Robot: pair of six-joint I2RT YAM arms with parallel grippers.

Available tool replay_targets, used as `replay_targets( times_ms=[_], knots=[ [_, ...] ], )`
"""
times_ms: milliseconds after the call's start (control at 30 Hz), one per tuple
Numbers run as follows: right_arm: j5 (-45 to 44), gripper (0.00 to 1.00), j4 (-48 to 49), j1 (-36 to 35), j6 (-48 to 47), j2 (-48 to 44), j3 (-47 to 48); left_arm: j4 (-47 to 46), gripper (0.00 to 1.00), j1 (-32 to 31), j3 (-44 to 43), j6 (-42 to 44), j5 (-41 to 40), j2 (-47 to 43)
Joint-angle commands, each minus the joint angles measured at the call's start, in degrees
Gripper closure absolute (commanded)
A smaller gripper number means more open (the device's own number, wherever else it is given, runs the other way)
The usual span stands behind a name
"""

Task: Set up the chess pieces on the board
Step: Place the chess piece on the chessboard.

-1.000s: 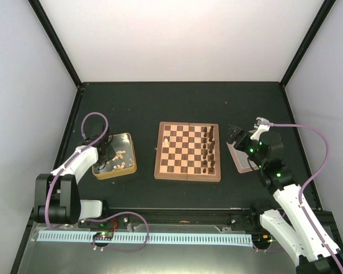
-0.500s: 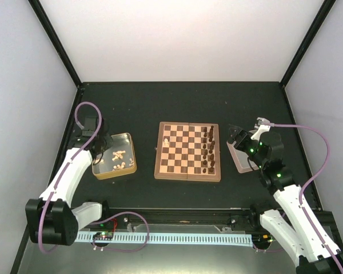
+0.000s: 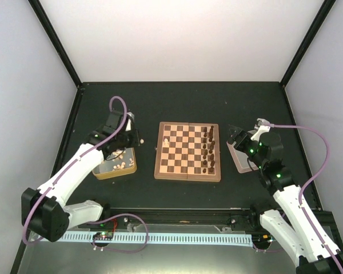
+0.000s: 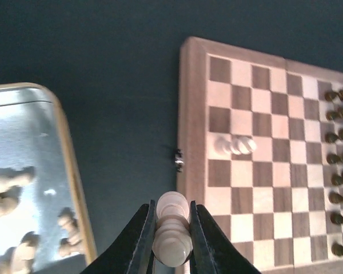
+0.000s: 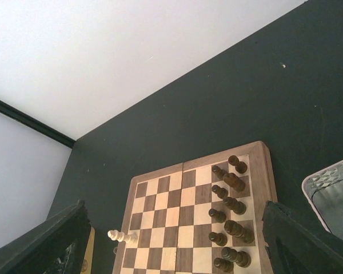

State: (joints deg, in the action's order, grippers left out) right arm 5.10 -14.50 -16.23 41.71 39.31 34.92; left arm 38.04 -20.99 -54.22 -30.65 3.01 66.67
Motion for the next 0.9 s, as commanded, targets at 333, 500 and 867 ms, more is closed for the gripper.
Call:
replay_targets(
  times_ms=[333, 500, 867],
  knots=[
    [-3.63, 0.17, -0.74, 0.32, 0.79, 0.01, 0.32, -8.7, 0.89, -17.12, 0.03, 1.73, -6.18, 13.15],
    [-6.12, 0.17, -2.75, 0.32, 0.4, -0.32, 0.9, -8.15, 0.89, -20.7, -3.38, 3.0, -10.46, 18.56],
    [-6.16, 0.16, -2.72, 0.32, 0.12, -0.27, 0.94, -8.74, 0.88, -22.39, -7.75, 4.78, -14.87, 25.79]
  ],
)
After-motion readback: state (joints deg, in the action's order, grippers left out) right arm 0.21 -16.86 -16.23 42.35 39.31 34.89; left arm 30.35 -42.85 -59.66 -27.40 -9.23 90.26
